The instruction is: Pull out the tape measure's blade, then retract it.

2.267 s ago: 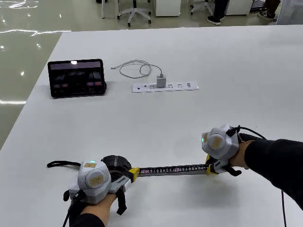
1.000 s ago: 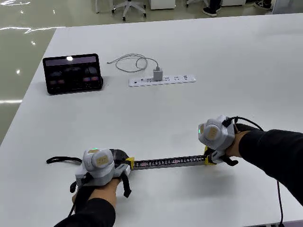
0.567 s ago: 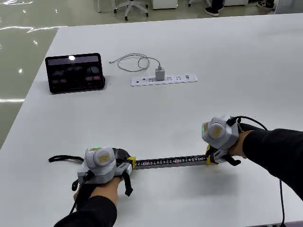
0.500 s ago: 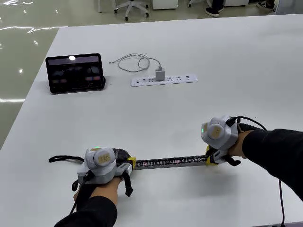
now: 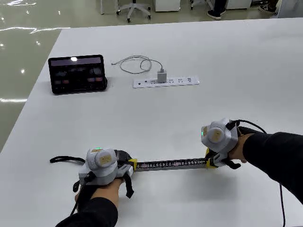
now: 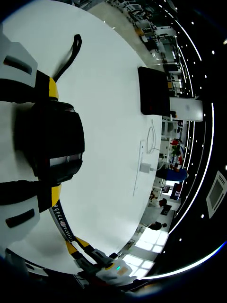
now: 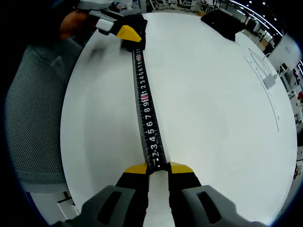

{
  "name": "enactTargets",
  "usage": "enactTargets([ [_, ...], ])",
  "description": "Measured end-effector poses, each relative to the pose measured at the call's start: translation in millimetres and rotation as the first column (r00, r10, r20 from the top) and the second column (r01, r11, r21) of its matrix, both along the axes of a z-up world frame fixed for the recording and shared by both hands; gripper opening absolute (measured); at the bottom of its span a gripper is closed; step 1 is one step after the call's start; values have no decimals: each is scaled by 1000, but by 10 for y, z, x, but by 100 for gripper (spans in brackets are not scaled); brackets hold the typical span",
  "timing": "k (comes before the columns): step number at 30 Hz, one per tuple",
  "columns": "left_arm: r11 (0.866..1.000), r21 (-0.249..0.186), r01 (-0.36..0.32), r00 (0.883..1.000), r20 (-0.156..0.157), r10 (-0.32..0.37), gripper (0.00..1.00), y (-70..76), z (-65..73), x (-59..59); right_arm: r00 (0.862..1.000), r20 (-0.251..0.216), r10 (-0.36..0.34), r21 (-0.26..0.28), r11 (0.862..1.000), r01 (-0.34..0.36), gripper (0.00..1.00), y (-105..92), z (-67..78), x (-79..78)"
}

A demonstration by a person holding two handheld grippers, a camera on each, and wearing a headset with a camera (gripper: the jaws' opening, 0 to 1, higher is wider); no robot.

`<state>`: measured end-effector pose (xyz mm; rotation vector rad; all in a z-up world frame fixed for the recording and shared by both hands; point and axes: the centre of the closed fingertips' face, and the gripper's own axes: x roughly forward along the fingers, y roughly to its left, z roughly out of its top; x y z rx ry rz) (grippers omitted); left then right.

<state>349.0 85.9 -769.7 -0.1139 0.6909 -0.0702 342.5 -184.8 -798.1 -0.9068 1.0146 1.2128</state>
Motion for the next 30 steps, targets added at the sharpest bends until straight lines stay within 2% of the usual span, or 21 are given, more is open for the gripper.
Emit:
enactTargets([
  [6,1000,0,-1,1000,-4,1,62,0,2,-1,1000,2,15,-2,1000,-15,11,32,7,-3],
  [16,1000,0,0,1000,-1,0,62,-2,7,-3,1000,5,0,-14,1000,0,11,69,11,-4],
  [30,1000,4,1,1000,-3,-1,63,-4,6,-4,1000,7,-6,-5,1000,6,11,129,11,-11],
])
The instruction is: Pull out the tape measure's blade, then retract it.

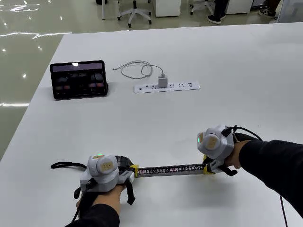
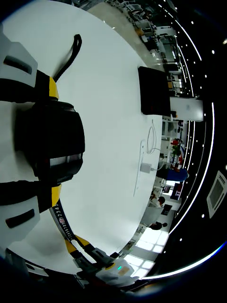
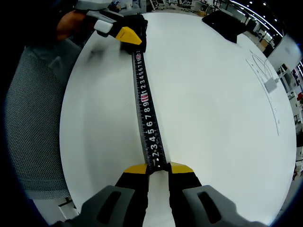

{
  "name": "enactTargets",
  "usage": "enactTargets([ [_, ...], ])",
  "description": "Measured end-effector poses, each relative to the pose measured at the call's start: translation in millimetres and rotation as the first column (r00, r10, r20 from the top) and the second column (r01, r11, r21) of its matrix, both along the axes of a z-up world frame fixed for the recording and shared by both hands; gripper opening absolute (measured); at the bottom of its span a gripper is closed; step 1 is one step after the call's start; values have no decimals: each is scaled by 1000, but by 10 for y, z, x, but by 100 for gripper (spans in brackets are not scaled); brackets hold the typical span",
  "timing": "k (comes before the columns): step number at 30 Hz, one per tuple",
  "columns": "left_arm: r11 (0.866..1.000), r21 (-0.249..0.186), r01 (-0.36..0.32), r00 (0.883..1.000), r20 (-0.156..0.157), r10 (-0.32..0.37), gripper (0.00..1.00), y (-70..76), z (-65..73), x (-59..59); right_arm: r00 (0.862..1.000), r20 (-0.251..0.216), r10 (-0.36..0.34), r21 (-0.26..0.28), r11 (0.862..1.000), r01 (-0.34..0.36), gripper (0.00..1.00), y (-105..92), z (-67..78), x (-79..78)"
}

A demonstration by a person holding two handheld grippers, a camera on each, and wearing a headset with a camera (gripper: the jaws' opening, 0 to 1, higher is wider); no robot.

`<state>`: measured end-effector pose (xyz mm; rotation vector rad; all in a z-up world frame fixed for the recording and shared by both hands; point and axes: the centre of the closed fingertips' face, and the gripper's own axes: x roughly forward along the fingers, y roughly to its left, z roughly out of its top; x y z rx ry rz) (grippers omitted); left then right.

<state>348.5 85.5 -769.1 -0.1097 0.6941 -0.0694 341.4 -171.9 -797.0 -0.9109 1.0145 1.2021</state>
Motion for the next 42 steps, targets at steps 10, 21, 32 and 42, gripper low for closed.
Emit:
enactTargets([
  [10,1000,0,-1,1000,-2,1,63,-1,-3,-1,1000,1,-17,10,1000,17,11,49,-9,11],
  [21,1000,-3,1,1000,-8,-1,63,4,-5,1,1000,6,-23,17,1000,23,11,134,-5,6],
  [32,1000,-3,3,1000,-14,-4,63,5,-11,1,1000,8,15,27,1000,-15,10,371,-3,-12],
  [42,1000,-3,2,1000,-13,-2,63,1,-15,3,1000,8,3,42,999,-3,11,433,1,-8],
])
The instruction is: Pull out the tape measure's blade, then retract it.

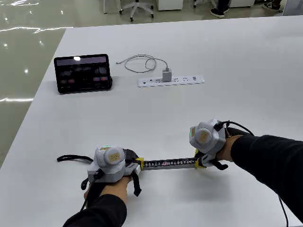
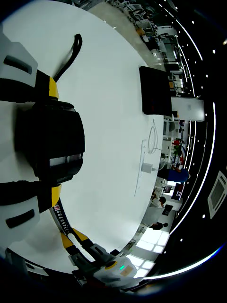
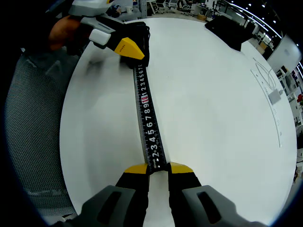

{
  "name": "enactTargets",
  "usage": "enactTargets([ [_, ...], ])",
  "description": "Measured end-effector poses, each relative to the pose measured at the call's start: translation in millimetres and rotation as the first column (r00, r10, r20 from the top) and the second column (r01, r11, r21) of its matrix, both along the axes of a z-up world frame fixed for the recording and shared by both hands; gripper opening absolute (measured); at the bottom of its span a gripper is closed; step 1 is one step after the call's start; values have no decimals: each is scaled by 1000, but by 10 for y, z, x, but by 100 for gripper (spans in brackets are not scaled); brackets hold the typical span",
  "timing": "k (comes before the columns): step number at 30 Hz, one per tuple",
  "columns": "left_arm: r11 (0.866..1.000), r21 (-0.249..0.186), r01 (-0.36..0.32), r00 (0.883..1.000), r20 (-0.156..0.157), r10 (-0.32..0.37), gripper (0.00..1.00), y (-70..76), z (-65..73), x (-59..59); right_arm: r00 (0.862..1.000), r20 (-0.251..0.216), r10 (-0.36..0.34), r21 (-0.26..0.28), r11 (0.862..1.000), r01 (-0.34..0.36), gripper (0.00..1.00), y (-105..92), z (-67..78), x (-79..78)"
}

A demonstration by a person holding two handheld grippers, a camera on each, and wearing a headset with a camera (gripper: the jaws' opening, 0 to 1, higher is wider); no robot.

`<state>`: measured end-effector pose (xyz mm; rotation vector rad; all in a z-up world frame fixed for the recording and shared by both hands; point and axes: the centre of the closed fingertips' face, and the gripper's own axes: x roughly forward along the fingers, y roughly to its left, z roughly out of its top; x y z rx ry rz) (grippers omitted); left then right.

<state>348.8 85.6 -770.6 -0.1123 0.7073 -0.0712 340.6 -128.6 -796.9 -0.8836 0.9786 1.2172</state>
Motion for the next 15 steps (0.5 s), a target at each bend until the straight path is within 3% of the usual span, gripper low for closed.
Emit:
enactTargets([
  [15,1000,1,-1,1000,5,1,63,-1,-1,1,1000,0,8,35,999,-9,10,125,0,-9],
])
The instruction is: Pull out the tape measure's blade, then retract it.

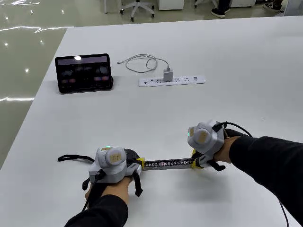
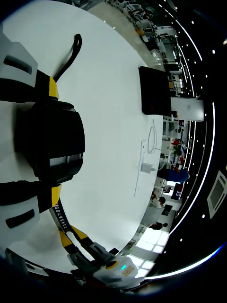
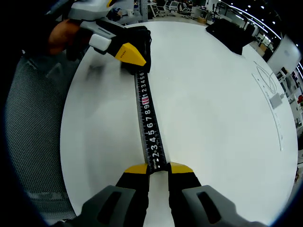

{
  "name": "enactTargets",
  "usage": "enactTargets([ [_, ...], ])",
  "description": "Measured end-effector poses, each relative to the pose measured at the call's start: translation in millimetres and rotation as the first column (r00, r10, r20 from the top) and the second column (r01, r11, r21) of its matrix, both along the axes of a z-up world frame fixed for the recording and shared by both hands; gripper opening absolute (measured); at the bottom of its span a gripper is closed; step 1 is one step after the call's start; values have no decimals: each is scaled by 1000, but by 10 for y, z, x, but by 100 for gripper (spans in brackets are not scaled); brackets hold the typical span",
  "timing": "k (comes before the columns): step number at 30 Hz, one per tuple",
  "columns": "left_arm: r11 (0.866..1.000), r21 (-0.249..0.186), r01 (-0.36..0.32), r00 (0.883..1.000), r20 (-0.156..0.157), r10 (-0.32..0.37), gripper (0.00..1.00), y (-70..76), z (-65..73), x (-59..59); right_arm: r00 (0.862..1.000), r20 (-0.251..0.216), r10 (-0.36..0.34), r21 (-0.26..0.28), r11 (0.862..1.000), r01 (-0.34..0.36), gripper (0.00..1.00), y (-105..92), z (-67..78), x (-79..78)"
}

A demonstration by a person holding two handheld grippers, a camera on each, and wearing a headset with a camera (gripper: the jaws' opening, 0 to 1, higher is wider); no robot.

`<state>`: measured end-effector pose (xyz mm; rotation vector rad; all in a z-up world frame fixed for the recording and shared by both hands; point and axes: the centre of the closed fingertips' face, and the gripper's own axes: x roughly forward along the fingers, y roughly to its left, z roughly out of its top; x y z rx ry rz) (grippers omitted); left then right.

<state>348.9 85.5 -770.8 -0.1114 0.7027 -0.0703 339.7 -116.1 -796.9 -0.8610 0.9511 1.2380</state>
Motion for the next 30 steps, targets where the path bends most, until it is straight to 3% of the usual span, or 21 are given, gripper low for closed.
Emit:
enactTargets([
  [30,1000,-6,1,1000,-17,-1,63,-3,-3,-5,1000,4,-2,15,1000,2,11,285,-5,15],
])
